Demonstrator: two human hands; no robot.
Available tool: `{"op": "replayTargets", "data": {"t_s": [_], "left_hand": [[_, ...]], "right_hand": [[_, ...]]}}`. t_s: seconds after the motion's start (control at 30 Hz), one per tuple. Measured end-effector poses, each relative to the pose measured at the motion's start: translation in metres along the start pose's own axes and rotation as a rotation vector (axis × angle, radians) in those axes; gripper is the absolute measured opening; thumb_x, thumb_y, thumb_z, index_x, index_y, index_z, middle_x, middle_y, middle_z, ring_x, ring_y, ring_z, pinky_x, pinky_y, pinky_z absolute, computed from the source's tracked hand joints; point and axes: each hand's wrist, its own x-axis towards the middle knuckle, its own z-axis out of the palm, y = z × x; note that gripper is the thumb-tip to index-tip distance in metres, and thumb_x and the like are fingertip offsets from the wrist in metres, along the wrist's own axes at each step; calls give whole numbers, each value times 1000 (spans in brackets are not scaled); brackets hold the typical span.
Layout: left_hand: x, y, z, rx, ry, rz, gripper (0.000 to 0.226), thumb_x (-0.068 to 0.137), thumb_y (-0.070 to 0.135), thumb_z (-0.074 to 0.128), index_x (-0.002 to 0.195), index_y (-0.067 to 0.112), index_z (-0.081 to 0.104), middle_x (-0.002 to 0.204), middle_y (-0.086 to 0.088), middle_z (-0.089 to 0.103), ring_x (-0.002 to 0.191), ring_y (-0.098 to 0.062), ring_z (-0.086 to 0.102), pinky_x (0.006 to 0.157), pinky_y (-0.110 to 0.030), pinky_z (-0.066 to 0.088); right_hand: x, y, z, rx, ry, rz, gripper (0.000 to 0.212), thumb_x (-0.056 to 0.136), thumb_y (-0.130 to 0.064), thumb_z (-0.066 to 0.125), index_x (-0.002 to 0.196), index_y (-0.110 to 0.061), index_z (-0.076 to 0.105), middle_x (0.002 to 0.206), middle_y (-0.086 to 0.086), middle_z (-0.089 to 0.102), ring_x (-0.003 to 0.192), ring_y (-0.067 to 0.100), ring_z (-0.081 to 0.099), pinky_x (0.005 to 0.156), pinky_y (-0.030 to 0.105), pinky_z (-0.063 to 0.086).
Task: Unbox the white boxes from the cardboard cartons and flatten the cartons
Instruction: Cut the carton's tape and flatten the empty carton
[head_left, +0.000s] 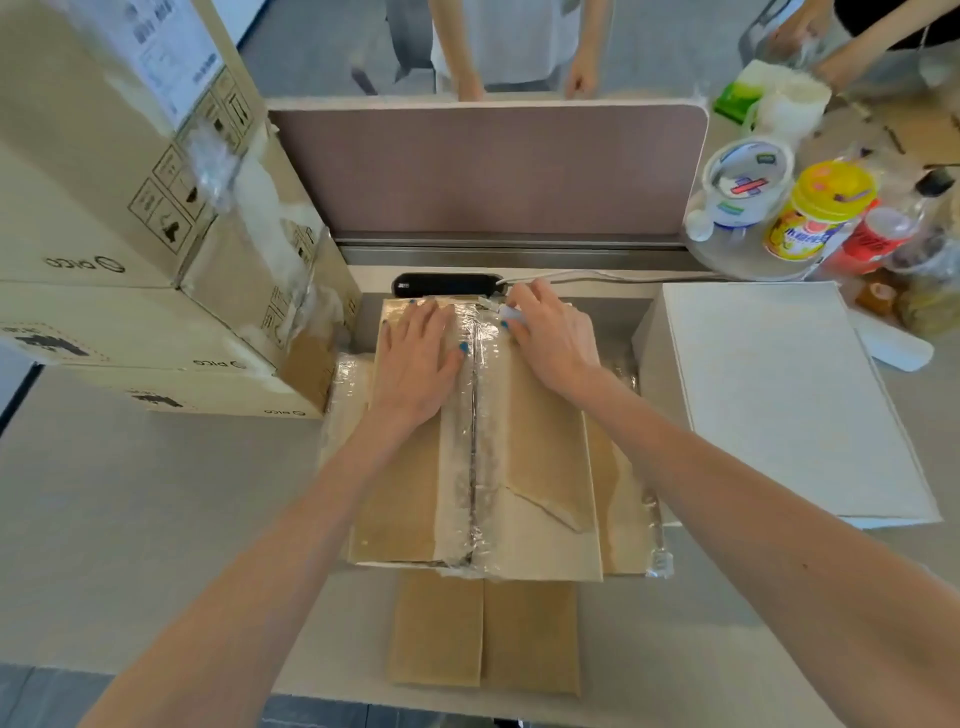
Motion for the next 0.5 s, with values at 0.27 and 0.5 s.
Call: {"op": "replayTargets", "data": {"t_s": [0.27,0.5], "left_hand": [[23,-3,-8,-105,80,-40,48,95,46,53,137,24,49,139,3,48,135,-20,38,119,-48,12],[12,-2,-17,-192,83,-99,33,86,37,69,114,23,58,116,10,53,114,-13,50,119,-49,13]], "right_hand": [[25,8,2,97,-23,-55,18,101,-29,43,106,-16,55,105,0,63,88,25,60,70,34,44],[32,9,-15,67,-148,-139,21,102,-27,43,105,-16,60,95,1,64,80,20,58,71,37,53]]}}
